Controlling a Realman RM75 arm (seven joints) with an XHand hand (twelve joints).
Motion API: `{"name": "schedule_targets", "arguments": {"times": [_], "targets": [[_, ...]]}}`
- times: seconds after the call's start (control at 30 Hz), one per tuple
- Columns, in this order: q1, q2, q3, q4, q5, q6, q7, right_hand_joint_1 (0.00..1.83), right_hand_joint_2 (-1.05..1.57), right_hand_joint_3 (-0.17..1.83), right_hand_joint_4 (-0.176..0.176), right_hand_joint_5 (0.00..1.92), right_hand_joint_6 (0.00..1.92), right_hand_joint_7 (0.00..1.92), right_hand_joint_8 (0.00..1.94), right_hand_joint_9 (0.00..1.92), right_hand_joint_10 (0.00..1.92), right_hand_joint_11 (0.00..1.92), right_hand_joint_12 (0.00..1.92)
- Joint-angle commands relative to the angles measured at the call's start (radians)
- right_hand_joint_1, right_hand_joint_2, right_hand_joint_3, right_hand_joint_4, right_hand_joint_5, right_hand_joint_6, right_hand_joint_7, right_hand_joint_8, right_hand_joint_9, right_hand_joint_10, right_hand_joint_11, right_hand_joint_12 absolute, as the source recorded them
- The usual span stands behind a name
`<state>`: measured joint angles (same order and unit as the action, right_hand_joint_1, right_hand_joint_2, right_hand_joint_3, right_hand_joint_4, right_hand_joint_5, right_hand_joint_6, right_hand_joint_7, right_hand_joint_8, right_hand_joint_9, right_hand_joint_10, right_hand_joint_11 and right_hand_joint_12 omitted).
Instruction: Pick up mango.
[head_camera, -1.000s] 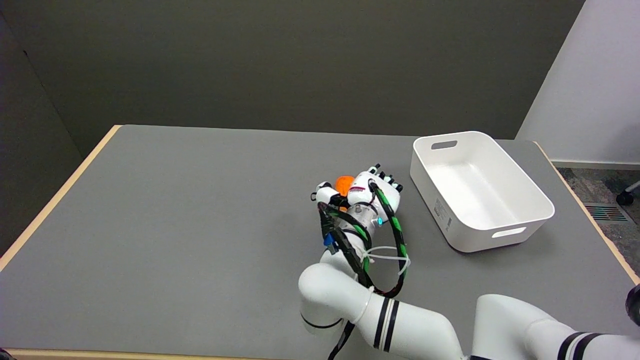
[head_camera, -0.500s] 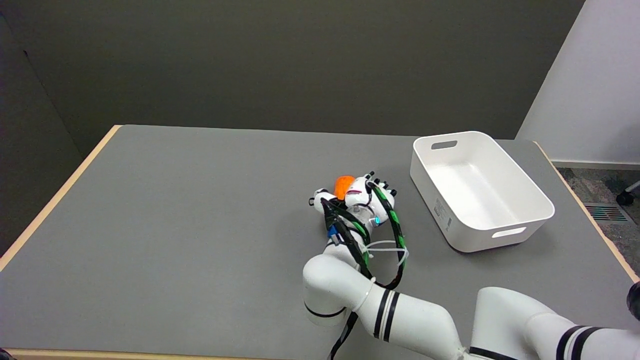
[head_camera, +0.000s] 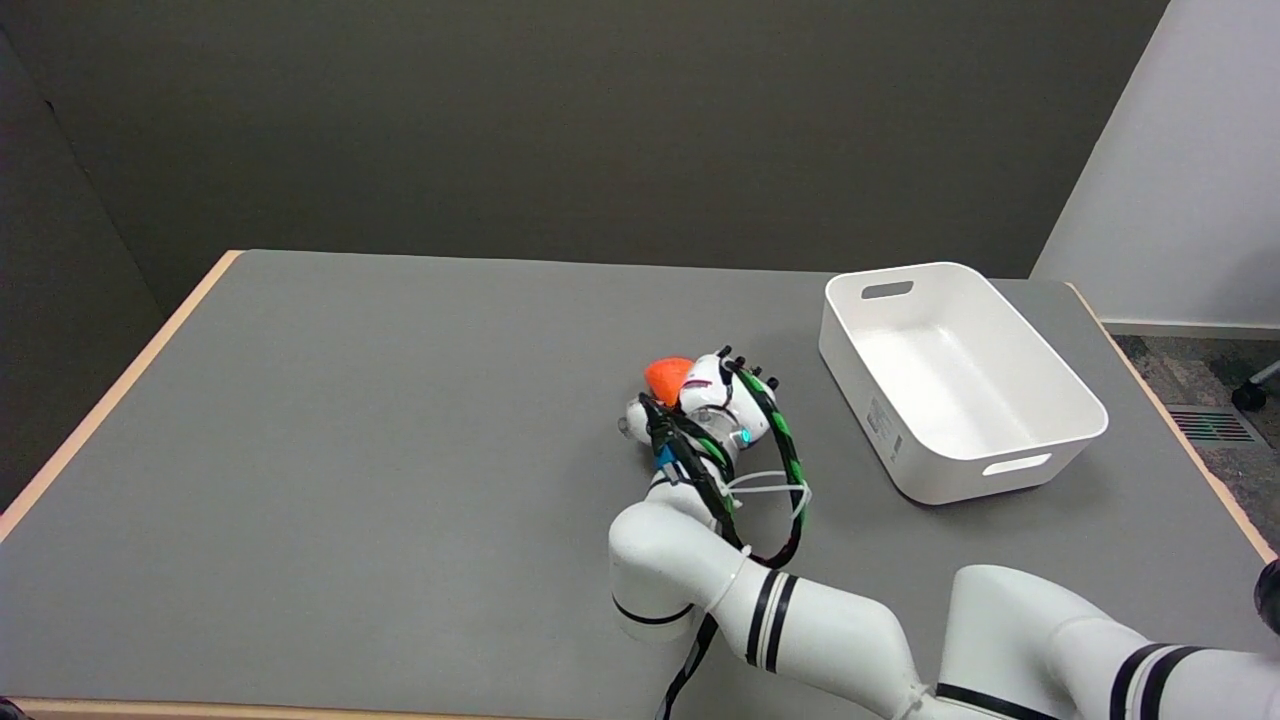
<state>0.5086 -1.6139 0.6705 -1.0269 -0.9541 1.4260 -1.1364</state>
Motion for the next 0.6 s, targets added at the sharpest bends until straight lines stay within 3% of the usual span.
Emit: {"name": "schedule_targets", "arguments": {"times": [0.03, 0.1, 0.17, 0.27, 0.33, 0.6], "targets": [[-0.012, 0.023, -0.011, -0.107, -0.173, -0.079, -0.062, 1.07, 1.3, 0.27, -0.176, 0.44, 1.77, 0.48, 1.85, 0.84, 1.91, 0.39, 1.92], [-0.017, 0.029, -0.011, -0.15, -0.212, -0.084, -0.064, 1.07, 1.29, 0.3, -0.176, 0.44, 1.79, 0.48, 1.86, 0.84, 1.92, 0.42, 1.92], [-0.023, 0.033, -0.016, -0.193, -0.258, -0.087, -0.065, 1.08, 1.26, 0.34, -0.176, 0.46, 1.77, 0.5, 1.85, 0.91, 1.92, 0.57, 1.92], [-0.036, 0.045, -0.019, -0.257, -0.327, -0.109, -0.065, 1.02, 1.15, 0.38, -0.176, 0.6, 1.6, 0.78, 1.94, 1.09, 1.92, 0.92, 1.92], [-0.044, 0.053, -0.019, -0.314, -0.391, -0.134, -0.065, 1.03, 1.14, 0.39, -0.176, 0.62, 1.59, 0.8, 1.94, 1.15, 1.92, 1.0, 1.92], [-0.093, 0.145, 0.08, -0.54, -0.541, -0.145, -0.122, 1.04, 1.12, 0.4, -0.176, 0.64, 1.55, 0.73, 1.94, 1.13, 1.92, 1.04, 1.92]]}}
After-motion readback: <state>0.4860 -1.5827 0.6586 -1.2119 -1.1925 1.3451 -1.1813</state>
